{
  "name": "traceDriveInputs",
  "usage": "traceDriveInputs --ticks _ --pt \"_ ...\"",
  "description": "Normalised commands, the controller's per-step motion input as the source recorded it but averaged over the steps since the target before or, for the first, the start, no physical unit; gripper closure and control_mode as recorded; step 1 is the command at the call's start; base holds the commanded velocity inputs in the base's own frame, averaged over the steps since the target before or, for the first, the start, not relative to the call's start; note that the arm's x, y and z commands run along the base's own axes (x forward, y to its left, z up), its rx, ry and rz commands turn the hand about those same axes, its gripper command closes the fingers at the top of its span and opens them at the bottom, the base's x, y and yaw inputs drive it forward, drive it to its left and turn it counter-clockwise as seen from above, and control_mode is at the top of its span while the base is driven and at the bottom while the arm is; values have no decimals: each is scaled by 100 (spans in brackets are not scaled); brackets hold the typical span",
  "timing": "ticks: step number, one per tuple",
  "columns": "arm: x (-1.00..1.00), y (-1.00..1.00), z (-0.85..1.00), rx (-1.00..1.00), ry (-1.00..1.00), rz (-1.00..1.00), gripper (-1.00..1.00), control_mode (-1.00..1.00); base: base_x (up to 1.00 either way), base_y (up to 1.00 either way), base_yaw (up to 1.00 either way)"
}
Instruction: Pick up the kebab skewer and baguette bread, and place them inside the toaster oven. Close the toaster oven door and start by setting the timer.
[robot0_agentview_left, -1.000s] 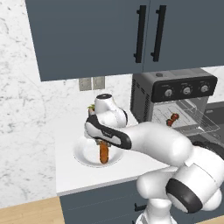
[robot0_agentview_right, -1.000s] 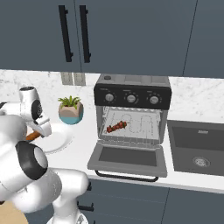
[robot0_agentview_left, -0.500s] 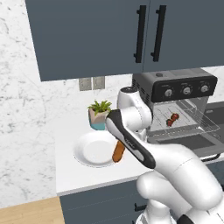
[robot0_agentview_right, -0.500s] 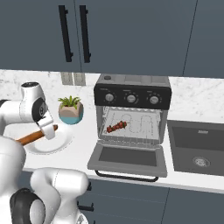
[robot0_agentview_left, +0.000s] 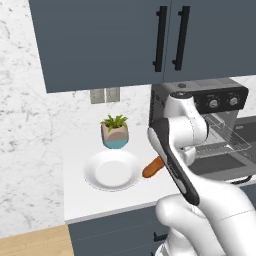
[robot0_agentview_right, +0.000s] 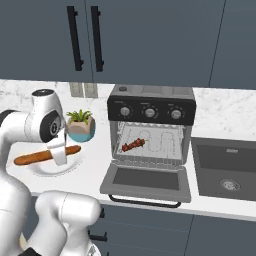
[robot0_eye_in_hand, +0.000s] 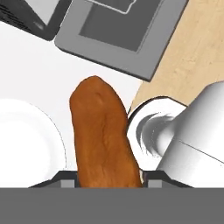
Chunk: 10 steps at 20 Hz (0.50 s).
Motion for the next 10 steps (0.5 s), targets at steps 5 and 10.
traceDriveInputs --ticks 5,10 --pt "-48 -93 12 6 -2 -29 100 -100 0 0 0" --pt "-30 -95 11 5 -7 -23 100 -100 0 0 0"
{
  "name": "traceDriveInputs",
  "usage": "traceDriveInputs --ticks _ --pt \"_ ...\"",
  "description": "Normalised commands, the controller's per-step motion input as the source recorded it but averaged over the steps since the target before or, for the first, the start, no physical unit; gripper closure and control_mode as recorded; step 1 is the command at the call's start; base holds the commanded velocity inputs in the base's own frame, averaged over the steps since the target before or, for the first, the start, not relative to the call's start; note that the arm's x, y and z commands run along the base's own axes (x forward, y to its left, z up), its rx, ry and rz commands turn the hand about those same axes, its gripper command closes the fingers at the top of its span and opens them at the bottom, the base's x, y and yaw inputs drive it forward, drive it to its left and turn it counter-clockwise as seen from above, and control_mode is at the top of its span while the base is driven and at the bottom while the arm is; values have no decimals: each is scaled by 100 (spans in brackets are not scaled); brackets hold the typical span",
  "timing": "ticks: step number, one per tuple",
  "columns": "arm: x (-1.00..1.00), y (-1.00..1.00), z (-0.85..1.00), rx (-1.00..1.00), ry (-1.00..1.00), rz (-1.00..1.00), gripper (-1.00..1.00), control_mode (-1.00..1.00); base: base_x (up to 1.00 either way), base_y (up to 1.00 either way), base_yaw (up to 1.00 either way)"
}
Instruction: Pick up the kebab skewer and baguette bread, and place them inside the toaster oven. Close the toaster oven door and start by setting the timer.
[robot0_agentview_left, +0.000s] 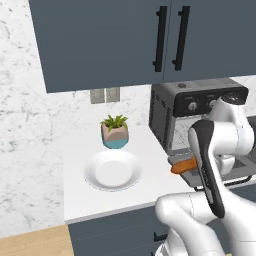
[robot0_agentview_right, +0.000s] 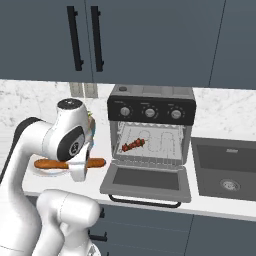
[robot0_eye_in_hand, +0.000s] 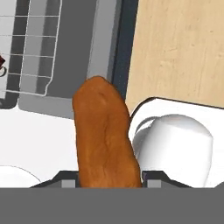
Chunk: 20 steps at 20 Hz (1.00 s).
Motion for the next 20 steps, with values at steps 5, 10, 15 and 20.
traceDriveInputs --ticks 5,10,15,20 --pt "-3 -92 16 6 -17 -7 100 -100 0 0 0" --pt "29 -75 43 7 -16 0 100 -100 0 0 0" --pt "63 -53 41 4 -13 0 100 -100 0 0 0" --pt "71 -32 21 1 -8 0 100 -100 0 0 0"
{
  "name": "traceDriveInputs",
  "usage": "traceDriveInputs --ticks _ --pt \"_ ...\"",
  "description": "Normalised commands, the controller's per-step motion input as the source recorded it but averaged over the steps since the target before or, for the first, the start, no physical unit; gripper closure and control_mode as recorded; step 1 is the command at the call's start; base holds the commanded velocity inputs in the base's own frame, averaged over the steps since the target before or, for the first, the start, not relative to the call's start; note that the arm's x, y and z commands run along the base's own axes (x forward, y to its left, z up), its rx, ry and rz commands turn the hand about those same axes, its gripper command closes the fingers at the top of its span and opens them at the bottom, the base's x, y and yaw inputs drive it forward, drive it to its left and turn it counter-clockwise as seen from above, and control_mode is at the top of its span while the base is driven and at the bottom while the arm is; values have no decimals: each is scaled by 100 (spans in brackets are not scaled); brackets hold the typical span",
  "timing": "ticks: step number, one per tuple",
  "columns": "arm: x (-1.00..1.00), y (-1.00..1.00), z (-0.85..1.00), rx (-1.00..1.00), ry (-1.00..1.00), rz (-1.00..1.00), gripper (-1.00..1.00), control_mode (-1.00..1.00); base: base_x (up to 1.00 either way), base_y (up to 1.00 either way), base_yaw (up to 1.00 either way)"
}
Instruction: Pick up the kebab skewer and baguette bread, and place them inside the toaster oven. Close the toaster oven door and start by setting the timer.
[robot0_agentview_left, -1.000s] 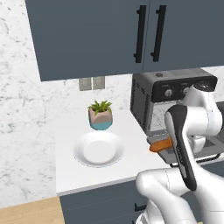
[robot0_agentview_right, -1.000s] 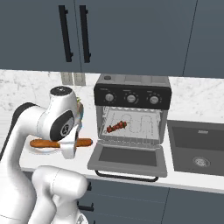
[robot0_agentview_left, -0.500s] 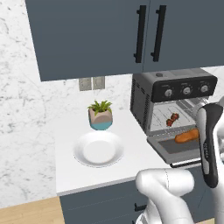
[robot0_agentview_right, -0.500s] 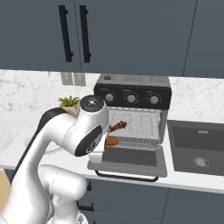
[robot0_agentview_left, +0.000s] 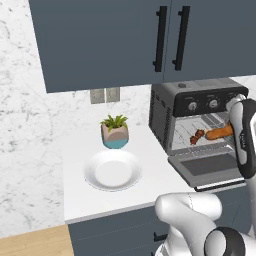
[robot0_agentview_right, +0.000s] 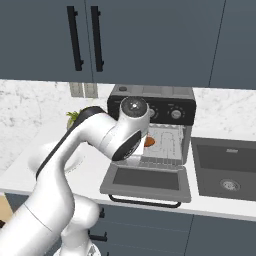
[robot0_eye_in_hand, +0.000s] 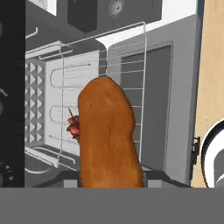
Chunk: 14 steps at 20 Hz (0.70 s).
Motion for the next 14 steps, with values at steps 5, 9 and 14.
traceDriveInputs --ticks 5,9,14 --pt "46 -26 1 0 -7 1 100 -100 0 0 0" --pt "6 -31 -9 0 -9 1 100 -100 0 0 0" --pt "1 -39 -39 0 -11 0 100 -100 0 0 0"
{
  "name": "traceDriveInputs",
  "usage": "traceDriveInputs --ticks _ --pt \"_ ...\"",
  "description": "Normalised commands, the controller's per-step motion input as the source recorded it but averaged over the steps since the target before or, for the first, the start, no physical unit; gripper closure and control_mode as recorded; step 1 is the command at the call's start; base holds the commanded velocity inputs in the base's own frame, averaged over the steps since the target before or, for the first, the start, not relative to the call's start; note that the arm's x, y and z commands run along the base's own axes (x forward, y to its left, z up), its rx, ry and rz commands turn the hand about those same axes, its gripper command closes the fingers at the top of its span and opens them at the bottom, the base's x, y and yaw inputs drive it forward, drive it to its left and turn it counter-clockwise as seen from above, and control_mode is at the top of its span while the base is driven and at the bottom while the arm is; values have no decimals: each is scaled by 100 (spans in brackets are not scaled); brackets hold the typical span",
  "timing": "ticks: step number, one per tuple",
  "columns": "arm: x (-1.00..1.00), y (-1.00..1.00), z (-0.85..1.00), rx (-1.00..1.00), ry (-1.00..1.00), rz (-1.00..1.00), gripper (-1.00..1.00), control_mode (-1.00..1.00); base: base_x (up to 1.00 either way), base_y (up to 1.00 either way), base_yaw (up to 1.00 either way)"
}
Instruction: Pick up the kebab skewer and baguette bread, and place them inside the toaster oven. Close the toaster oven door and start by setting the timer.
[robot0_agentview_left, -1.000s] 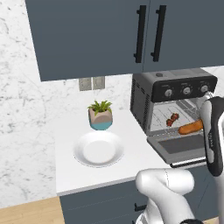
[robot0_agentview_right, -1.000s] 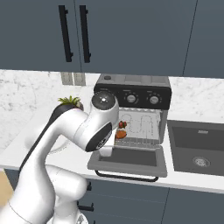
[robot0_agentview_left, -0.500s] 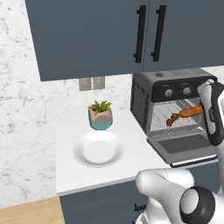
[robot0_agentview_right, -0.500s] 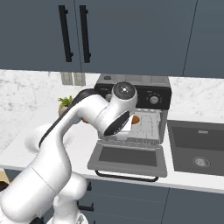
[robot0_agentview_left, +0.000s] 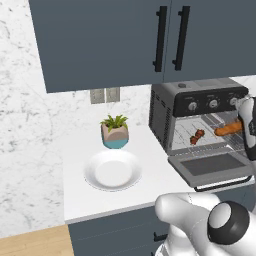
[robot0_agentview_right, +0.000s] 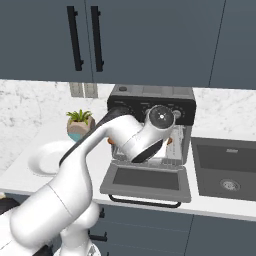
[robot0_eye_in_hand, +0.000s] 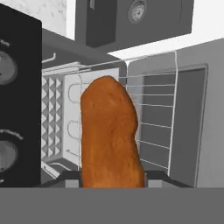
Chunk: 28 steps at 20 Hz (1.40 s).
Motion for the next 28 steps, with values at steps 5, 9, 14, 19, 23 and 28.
traceDriveInputs --ticks 5,9,14,19,23,28 --pt "3 -6 -59 -5 -9 0 100 -100 0 0 0" --pt "29 11 -37 -8 -4 -1 100 -100 0 0 0" --pt "30 -12 0 0 0 0 100 -100 0 0 0" --pt "34 -3 0 0 0 0 100 -100 0 0 0" --pt "19 -12 0 0 0 0 100 -100 0 0 0" --pt "2 -28 0 0 0 0 100 -100 0 0 0"
